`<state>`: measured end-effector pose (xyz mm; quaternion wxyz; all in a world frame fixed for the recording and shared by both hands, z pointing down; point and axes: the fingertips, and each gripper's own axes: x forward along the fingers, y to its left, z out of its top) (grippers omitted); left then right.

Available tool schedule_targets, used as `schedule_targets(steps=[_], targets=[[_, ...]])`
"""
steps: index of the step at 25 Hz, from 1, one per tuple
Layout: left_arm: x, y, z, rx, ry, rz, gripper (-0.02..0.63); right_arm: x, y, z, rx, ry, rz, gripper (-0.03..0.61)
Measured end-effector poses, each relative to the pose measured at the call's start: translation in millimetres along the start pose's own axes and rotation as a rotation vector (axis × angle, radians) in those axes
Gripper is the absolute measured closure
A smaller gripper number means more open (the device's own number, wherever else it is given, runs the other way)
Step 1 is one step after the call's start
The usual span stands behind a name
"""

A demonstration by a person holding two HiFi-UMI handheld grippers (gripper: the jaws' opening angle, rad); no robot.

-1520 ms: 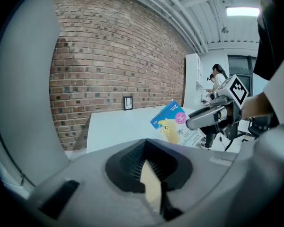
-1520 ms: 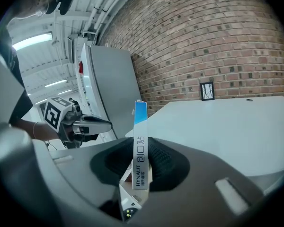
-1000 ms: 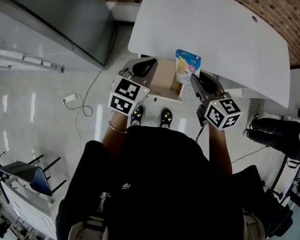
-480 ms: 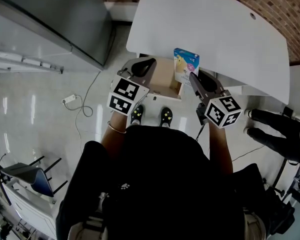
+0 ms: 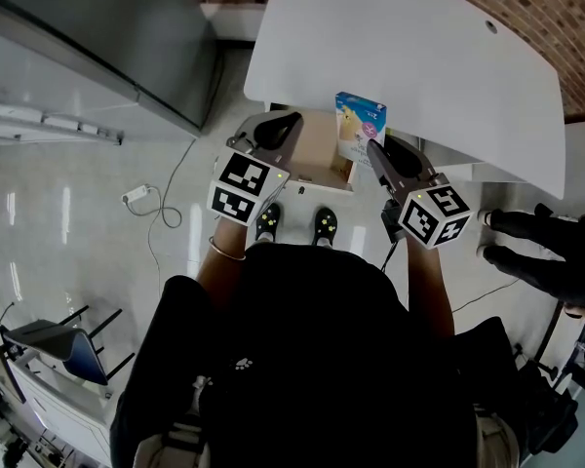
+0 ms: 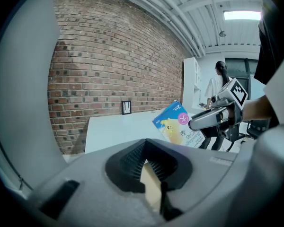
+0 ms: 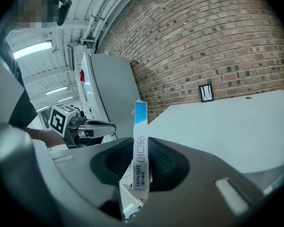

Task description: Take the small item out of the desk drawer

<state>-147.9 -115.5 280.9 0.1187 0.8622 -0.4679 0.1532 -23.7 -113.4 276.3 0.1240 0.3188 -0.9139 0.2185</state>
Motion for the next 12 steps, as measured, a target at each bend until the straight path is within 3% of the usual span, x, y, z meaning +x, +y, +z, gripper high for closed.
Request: schedule_targets(steps=[12], targets=[[0.5,1.8,-3.1,-0.003,0.014,0.004,0.615,2.0,0.1,0.4,0.011,-0.007,0.008,0.474]])
